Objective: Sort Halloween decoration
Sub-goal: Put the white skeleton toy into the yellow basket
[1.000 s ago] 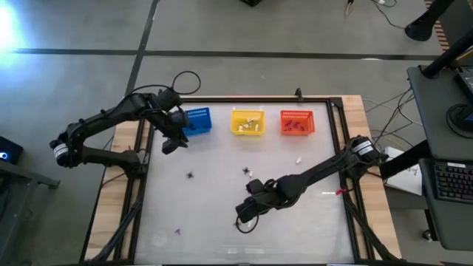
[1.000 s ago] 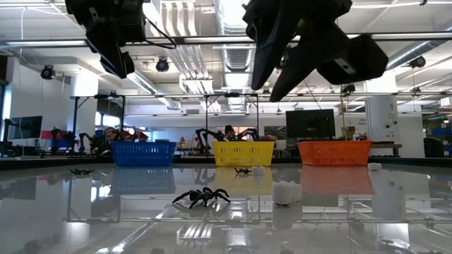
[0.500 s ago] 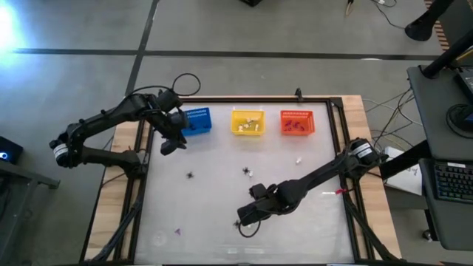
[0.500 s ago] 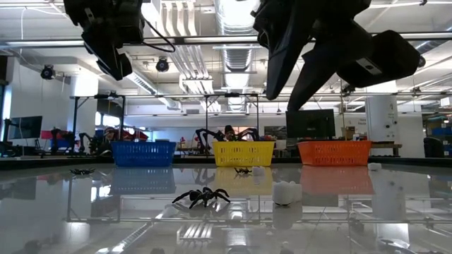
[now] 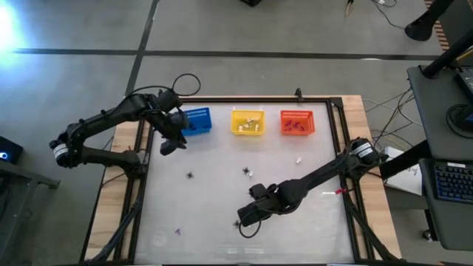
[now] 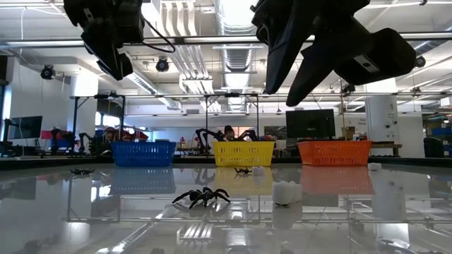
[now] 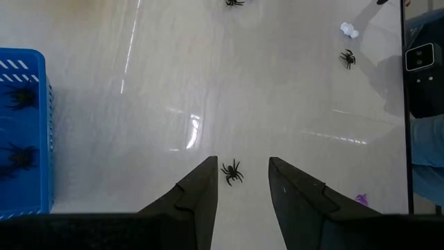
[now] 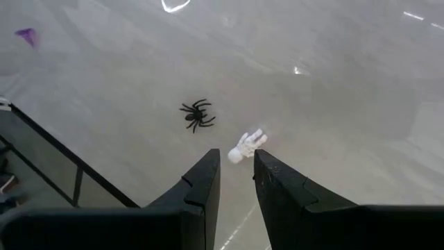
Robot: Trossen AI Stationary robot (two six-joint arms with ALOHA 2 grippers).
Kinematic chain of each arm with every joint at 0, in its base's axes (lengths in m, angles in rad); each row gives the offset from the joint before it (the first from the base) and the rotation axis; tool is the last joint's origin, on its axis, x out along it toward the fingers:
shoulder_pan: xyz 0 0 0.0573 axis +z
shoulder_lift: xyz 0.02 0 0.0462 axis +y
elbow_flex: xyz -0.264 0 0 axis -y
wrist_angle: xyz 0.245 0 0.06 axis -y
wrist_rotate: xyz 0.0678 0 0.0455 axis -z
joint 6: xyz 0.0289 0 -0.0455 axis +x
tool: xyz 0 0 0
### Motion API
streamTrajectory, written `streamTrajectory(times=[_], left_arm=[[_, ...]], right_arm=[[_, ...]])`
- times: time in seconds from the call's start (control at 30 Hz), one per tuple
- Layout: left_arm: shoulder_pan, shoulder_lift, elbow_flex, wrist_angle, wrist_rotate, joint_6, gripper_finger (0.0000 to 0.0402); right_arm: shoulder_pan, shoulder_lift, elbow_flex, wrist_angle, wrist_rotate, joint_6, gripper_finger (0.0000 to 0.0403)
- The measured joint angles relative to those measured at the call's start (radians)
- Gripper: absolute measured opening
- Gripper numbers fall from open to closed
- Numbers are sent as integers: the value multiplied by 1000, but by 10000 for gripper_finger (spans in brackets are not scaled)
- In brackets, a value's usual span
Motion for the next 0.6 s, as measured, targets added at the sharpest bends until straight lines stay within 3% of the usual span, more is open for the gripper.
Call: streamTrajectory(times=[0.6], left_arm=[[0, 0, 0, -8, 0, -3, 111]], right_arm=[[0, 2, 0, -16, 1, -13, 82]])
